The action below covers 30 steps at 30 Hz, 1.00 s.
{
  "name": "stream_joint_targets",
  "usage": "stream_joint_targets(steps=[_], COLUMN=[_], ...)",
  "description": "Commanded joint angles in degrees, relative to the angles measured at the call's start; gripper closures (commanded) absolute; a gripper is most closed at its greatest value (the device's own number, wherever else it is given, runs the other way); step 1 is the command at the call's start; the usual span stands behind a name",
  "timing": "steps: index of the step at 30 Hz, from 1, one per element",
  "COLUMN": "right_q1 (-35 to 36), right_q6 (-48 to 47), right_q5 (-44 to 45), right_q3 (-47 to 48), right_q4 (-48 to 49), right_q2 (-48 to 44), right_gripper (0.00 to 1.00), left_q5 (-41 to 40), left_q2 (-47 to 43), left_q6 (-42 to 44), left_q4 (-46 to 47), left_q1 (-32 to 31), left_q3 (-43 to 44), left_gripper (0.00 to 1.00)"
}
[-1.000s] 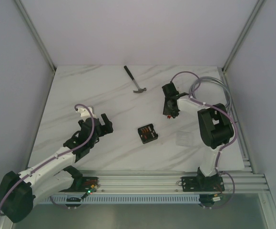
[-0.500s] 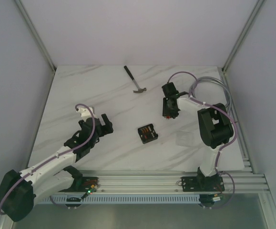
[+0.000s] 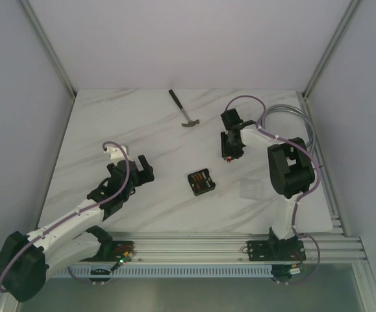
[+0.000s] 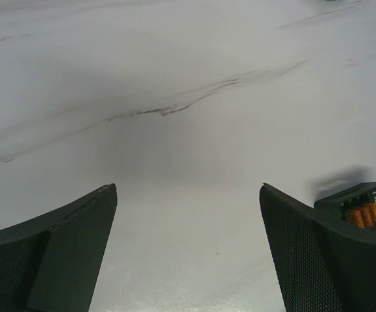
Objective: Snap on the fuse box
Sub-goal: Pick up the fuse from the center of the board.
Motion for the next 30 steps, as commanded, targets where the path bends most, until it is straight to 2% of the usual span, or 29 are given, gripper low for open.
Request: stream_joint_targets(steps=[1, 7, 17, 25, 30], right_q1=[-0.5, -0.5, -0.3, 1.5, 3.1], right_q6=[-1.4, -2.9, -2.3, 1.4, 4.9], right_q5=[-1.2, -1.4, -1.3, -1.9, -3.6], right_q3=[0.3, 0.1, -0.7, -4.0, -8.0], right_q4=[-2.3, -3.7, -1.8, 4.3, 9.4], right_q2=[3.6, 3.8, 1.0, -8.1, -14.0], right_gripper=[0.6, 0.63, 0.79, 0.82, 0.82], left_q5=[0.1, 0.3, 4.9, 12.8, 13.4], left_q2=[-0.5, 0.0, 1.7, 2.8, 5.1], left_q6=[0.6, 0.6, 0.4, -2.7, -2.1], left_q4=[0.7, 0.8, 2.9, 12.0, 20.5], left_q1=[0.3, 0.3, 0.3, -1.2, -4.8], left_q3=[1.1, 1.2, 1.8, 0.8, 1.1], left_gripper=[0.0, 0.0, 0.0, 0.07, 0.08])
